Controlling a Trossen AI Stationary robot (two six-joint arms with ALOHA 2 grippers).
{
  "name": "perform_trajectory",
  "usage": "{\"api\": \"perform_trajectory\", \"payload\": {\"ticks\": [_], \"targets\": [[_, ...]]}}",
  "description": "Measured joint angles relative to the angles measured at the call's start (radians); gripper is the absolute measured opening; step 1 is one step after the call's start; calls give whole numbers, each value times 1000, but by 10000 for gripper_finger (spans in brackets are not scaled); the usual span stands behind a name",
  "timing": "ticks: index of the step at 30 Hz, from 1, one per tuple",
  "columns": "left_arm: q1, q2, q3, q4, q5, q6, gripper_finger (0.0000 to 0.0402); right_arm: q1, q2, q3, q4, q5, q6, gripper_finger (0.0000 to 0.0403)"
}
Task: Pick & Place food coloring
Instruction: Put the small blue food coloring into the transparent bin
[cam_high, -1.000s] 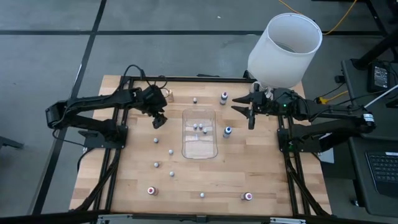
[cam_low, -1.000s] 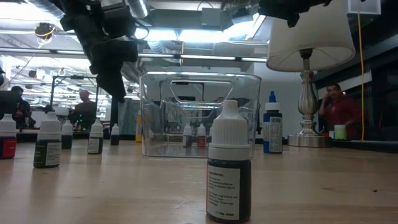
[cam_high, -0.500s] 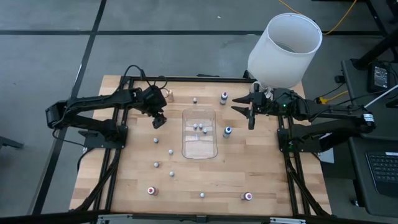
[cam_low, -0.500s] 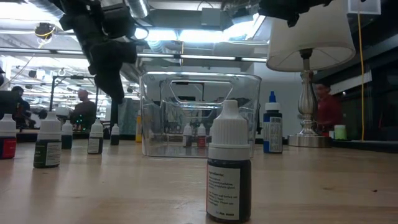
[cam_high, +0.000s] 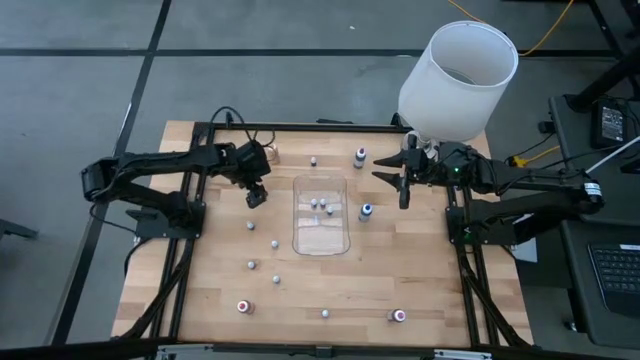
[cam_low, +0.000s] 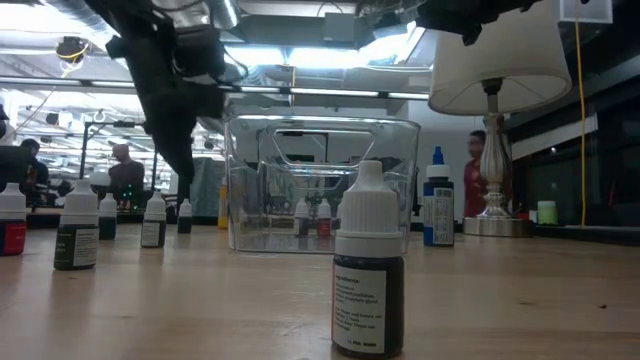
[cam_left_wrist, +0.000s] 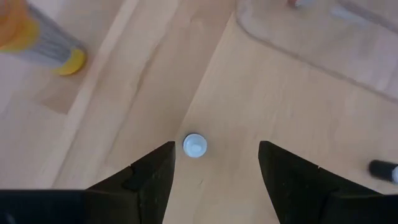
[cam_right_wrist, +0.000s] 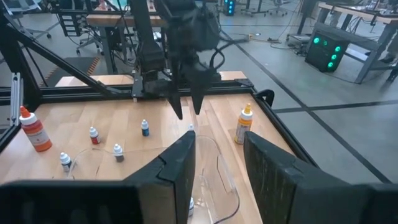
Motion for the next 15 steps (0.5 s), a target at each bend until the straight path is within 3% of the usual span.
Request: {"api": "perform_trajectory", "payload": {"ticks": [15], "targets": [[2,225,-1,70,-36,30,214,5,0,-1,0,-16,28,138]]}}
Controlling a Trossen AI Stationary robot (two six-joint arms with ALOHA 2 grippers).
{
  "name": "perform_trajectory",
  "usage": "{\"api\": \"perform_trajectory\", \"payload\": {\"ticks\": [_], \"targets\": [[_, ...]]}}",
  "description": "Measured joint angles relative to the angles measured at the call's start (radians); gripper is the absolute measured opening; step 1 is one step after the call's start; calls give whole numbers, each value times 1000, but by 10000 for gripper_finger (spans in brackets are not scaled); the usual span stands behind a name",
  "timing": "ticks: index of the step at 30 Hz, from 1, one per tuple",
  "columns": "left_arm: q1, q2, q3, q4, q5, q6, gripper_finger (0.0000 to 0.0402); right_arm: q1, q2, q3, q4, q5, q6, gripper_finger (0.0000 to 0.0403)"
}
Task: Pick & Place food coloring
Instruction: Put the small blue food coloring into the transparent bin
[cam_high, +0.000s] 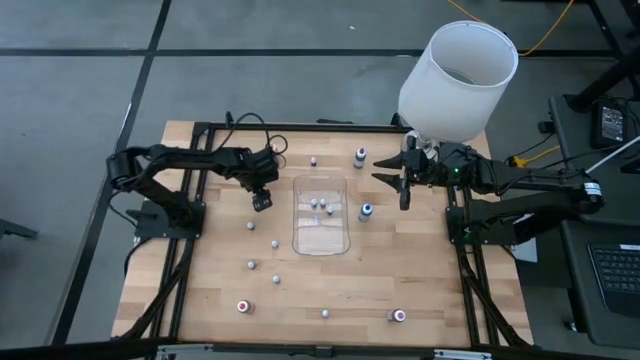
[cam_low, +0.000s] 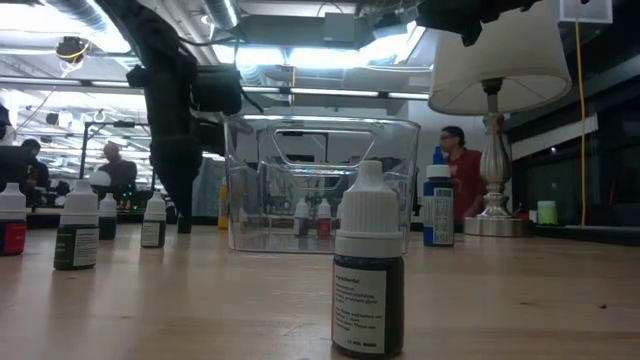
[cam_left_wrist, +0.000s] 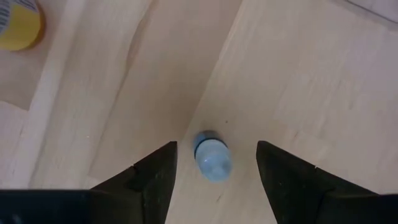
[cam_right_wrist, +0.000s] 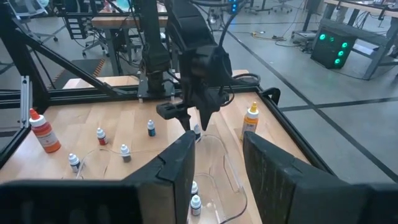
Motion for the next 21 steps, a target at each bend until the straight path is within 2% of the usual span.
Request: {"api": "perform_trajectory", "payload": {"ticks": [5,12,21], "targets": [[0,1,0,0,-18,0,189,0,0,-1,0,0,-1,138],[16,1,0,-6,-20,-3,135,0,0,-1,-1,0,-3,138],[48,0,0,1,40,-3,71,0,0,-1,-38,0,-1,138]]}}
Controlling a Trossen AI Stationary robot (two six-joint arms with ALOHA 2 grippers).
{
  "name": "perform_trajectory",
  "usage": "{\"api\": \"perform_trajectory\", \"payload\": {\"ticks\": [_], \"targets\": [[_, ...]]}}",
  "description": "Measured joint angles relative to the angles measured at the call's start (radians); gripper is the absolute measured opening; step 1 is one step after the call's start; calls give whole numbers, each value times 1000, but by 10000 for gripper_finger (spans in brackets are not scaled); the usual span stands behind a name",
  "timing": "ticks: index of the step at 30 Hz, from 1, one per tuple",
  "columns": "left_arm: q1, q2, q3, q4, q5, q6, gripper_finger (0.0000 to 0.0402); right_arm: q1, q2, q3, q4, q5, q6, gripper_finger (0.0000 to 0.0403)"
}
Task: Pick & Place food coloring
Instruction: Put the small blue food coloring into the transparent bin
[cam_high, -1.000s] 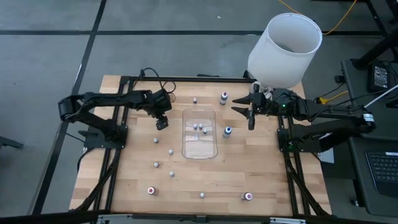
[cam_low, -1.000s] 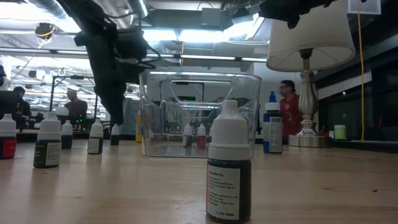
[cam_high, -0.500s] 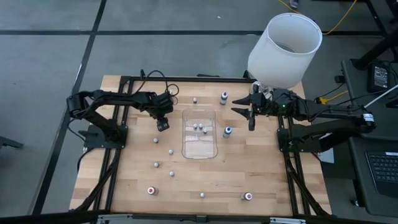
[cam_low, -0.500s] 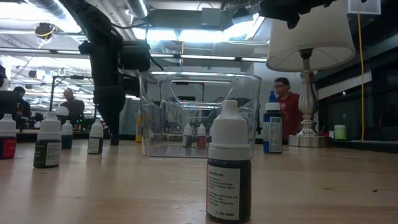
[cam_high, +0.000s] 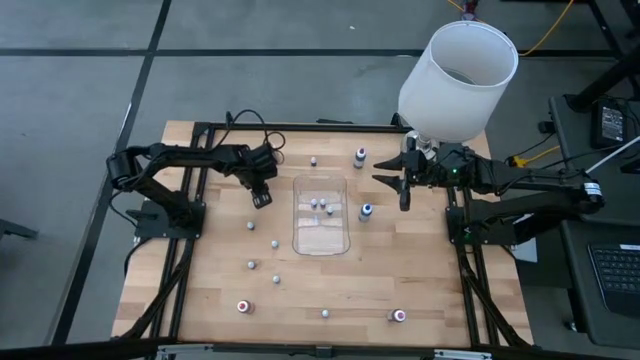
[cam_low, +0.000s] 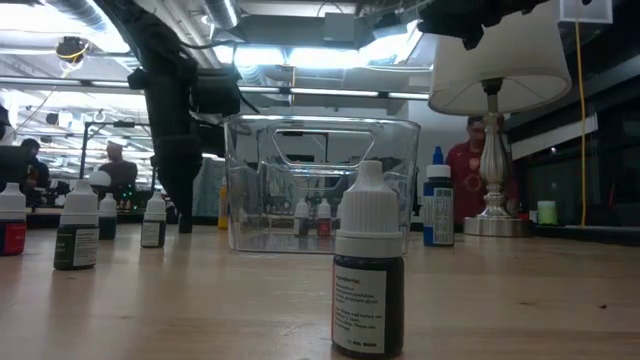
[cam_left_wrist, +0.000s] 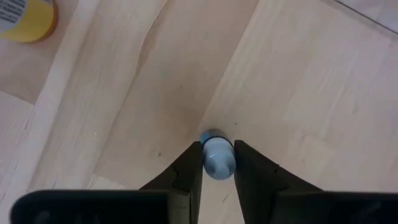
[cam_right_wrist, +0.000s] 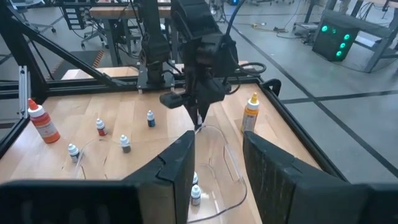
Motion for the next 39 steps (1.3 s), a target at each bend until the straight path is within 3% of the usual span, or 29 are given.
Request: {"api": "perform_trajectory", "payload": {"ticks": [10,16,22,29,35,39], "targets": [[-3,-27,29,-34,3,-36,67,0,0,0,-11,0,1,138],[-13,-178,206,-175,7,-48,65,0,0,0,-15,-2,0,138],[-37,-333,440,-433,5,-116,65,0,0,0,-15,-2,0,138],[-81,-424,505,-505,3,-204,65,0,0,0,-14,-2,-1,138],[-135,-403,515,-479,4,-266,65,0,0,0,-14,-2,-2,138],[-184,-258,661,-474,51,-236,65,0,0,0,-14,-2,-5,138]]}}
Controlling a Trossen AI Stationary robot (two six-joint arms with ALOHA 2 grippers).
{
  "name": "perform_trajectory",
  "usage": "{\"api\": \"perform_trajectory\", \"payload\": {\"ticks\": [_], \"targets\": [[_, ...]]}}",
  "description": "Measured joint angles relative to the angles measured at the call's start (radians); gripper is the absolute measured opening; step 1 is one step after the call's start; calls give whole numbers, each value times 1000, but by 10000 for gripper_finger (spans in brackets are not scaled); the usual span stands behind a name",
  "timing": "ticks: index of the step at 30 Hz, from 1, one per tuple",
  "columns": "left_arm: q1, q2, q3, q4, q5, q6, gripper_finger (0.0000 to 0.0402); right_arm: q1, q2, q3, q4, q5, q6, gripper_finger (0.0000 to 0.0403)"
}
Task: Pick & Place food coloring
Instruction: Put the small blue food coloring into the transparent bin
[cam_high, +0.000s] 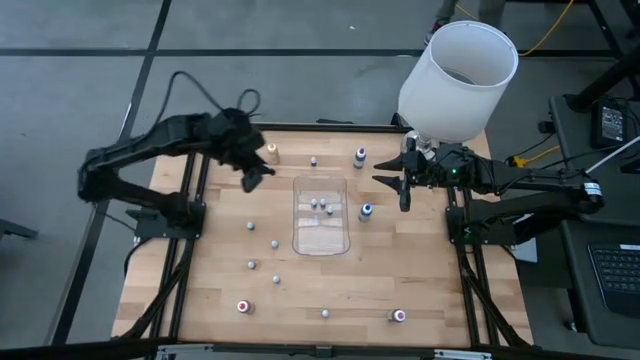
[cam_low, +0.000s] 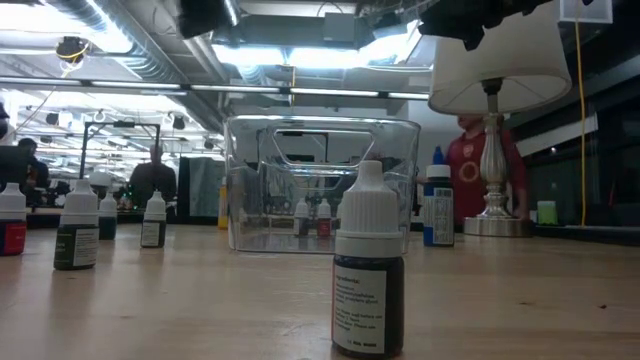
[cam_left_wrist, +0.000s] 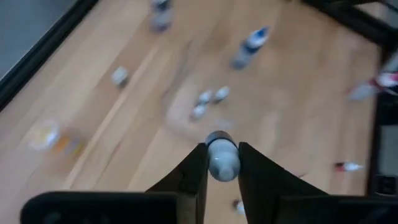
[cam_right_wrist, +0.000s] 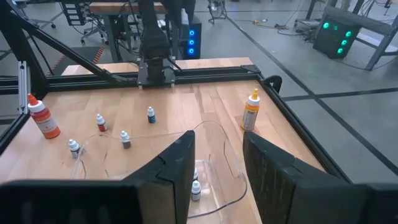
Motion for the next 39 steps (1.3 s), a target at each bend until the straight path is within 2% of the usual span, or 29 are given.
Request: {"api": "perform_trajectory", "payload": {"ticks": [4,7,12,15,18,23,27,30,39], "targets": [[-56,168,224,-24,18,99,65,0,0,0,0,0,-19,138],[-77,245,353,-77,16,161,65,0,0,0,0,0,-20,138],[-82,281,399,-100,9,199,65,0,0,0,1,-11,-20,138],[-82,281,366,-91,8,221,65,0,0,0,1,-24,-20,138],[-98,282,257,-18,14,240,65,0,0,0,1,-25,-19,138],[-147,280,20,240,76,263,65,0,0,0,0,-25,-20,138],[-176,281,-129,398,77,244,65,0,-1,0,0,-26,-22,138],[-180,282,-165,406,75,221,65,0,-2,0,1,-31,-19,138],[-181,282,-167,406,72,183,65,0,-2,0,0,-43,-20,138]]}}
